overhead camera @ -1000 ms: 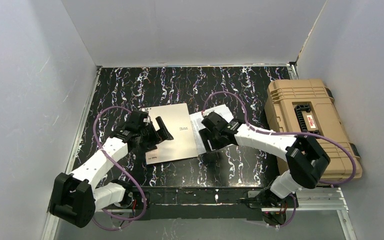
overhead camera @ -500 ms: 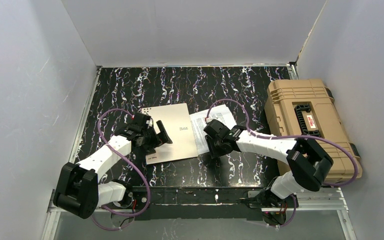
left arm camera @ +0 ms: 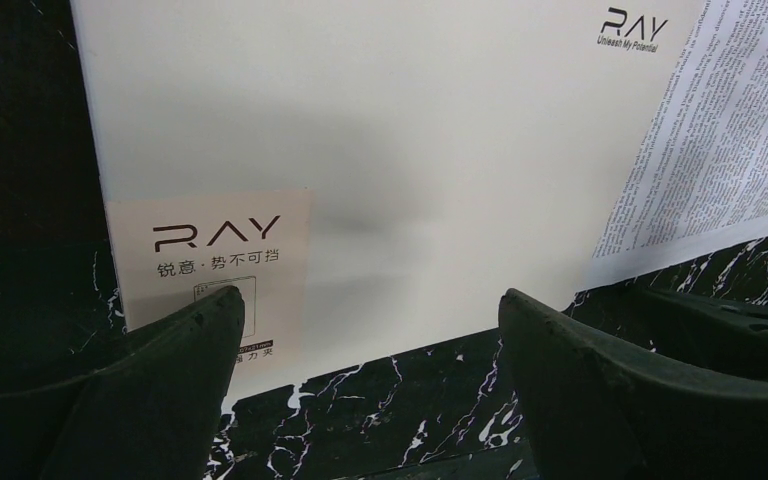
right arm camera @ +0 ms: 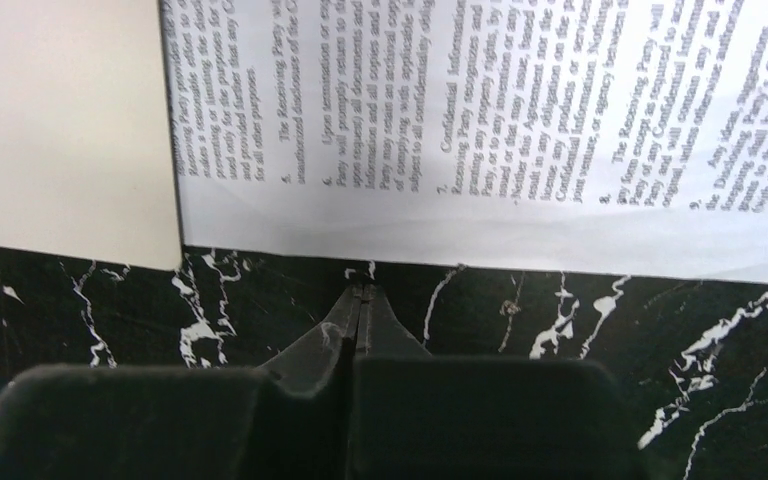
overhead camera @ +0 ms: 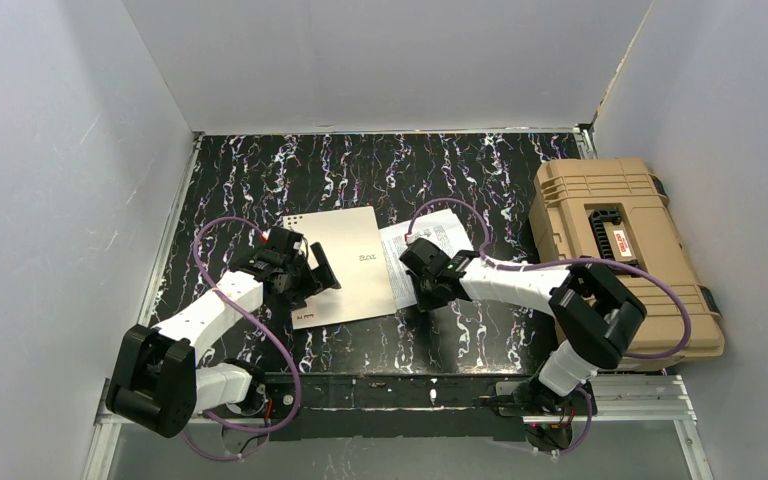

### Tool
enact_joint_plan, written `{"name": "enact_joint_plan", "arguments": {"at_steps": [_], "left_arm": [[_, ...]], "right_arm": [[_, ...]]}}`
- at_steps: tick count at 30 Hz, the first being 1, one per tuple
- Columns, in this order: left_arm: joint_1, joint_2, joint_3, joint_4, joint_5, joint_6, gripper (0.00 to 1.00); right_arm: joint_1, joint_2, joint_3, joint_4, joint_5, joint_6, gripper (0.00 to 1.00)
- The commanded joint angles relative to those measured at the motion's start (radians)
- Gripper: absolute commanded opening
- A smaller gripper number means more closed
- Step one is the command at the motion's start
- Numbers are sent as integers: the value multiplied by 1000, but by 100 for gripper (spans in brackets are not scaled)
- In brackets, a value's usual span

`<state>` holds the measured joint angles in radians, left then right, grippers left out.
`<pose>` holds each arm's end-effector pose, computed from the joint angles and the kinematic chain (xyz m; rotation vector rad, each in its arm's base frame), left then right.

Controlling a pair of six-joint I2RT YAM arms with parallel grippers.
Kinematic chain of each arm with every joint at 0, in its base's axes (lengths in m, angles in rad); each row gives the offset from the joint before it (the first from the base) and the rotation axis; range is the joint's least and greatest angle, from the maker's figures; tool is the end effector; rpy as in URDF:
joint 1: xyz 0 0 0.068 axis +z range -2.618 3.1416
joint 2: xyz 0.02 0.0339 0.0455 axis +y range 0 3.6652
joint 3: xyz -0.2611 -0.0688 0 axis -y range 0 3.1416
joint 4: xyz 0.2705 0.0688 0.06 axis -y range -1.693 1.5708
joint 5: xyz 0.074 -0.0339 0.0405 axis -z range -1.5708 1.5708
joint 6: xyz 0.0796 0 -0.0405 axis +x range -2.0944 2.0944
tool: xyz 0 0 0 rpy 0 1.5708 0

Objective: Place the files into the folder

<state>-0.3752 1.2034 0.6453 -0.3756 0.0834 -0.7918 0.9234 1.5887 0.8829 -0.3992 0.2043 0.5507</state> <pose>0.2568 -0.1083 0.1416 -0.5022 2.5491 -0.5625 0.2166 0.2596 0.1090 -0.4282 2.6197 0.2216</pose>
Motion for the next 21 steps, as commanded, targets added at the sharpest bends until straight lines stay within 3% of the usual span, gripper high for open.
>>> {"name": "enact_joint_plan", "arguments": {"at_steps": [1, 21], "left_arm": [[-1, 2, -18, -72, -69, 20, 98], [-1, -4, -11, -129, -159, 36, 98]], "right_arm": [[4, 75, 29, 21, 50, 12, 1], [-149, 291, 189, 107, 159, 31, 1]]}}
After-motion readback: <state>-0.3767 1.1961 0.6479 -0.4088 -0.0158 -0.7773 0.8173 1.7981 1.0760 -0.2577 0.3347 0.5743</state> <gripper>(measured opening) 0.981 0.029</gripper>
